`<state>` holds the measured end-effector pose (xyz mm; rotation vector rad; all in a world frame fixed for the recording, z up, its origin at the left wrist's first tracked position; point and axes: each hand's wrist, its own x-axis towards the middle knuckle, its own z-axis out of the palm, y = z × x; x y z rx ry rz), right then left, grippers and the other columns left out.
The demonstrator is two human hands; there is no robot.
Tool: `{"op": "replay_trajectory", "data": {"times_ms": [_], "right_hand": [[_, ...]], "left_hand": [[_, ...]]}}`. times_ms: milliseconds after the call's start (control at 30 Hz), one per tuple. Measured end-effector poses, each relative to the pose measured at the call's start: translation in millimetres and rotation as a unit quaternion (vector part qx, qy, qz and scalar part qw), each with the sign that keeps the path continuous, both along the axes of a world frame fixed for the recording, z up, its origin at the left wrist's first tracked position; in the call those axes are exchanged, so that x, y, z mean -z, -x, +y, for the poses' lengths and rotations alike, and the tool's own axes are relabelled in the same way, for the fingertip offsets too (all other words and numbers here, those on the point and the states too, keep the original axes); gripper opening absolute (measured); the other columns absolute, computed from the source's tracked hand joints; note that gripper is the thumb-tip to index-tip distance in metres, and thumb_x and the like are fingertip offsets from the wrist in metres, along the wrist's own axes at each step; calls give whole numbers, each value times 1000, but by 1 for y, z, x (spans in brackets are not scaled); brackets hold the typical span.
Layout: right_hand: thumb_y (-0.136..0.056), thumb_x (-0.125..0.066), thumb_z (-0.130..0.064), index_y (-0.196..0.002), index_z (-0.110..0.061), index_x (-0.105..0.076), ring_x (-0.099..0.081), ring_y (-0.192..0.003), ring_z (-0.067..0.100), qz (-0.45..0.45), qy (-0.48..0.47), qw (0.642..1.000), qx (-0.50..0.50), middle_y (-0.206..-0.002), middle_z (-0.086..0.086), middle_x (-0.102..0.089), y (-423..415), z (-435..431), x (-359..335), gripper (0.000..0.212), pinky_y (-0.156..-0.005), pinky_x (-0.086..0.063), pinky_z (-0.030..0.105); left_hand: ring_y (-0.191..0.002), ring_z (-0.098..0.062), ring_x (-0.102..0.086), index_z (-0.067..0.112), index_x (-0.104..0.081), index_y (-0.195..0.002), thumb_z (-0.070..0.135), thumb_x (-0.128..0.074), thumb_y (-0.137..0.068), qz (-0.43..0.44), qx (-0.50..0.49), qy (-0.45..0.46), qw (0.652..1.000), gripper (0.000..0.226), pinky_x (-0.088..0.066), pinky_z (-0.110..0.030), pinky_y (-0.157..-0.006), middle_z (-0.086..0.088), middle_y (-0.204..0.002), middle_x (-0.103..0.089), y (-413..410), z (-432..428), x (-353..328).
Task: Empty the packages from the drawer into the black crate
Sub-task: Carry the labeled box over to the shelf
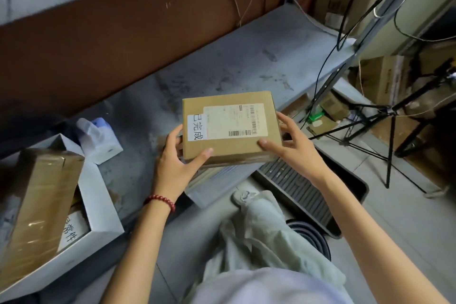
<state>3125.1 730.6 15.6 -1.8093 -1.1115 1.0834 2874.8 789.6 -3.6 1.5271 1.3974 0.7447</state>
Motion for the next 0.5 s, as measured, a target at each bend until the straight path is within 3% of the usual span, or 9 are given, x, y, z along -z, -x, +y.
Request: {"op": "replay_trajectory", "data": {"times_ms": [100,233,333,433,500], "right_hand": [[-84,-72,-36,-146,-41,-30,-57,-109,12,10,-2,999,-31,-142,-8,-45,-6,26,2,75,-79,-48,15],[-82,-72,-40,-148,-38,-27,-57,-118,18,8,5,994,-105,-147,-6,-43,-13,67,4,80,-97,-50,36],[-82,-72,-42,-149,-37,-27,-58,-119,18,-8,0,986,-168,-141,-12,-44,-25,96,10,81,-91,-50,29],[-78,-73,-46,-147,-40,-28,-58,-120,19,-12,4,976,-218,-140,-13,-45,-47,125,25,83,-97,-51,38],[-81,-74,-41,-147,-37,-28,-58,-119,19,-11,14,969,-247,-141,-10,-45,-62,145,40,81,-91,-54,30]], "left_hand": [[-111,-6,-59,44,-38,-132,53,-73,-67,2,-34,-12,999,75,-54,-27,-84,15,-125,-58,-4,8,-2],[-111,-9,-59,40,-37,-137,50,-75,-69,14,-102,-22,994,78,-54,-32,-85,14,-127,-57,-4,17,1],[-110,-10,-60,39,-38,-136,42,-77,-73,10,-154,-10,988,74,-54,-30,-85,14,-123,-58,-16,23,8],[-109,-11,-61,38,-36,-138,44,-77,-73,18,-204,7,979,77,-54,-35,-87,12,-127,-59,-41,27,25],[-111,-13,-60,38,-35,-139,48,-76,-72,31,-240,25,970,79,-52,-35,-89,12,-131,-56,-61,31,43]]}}
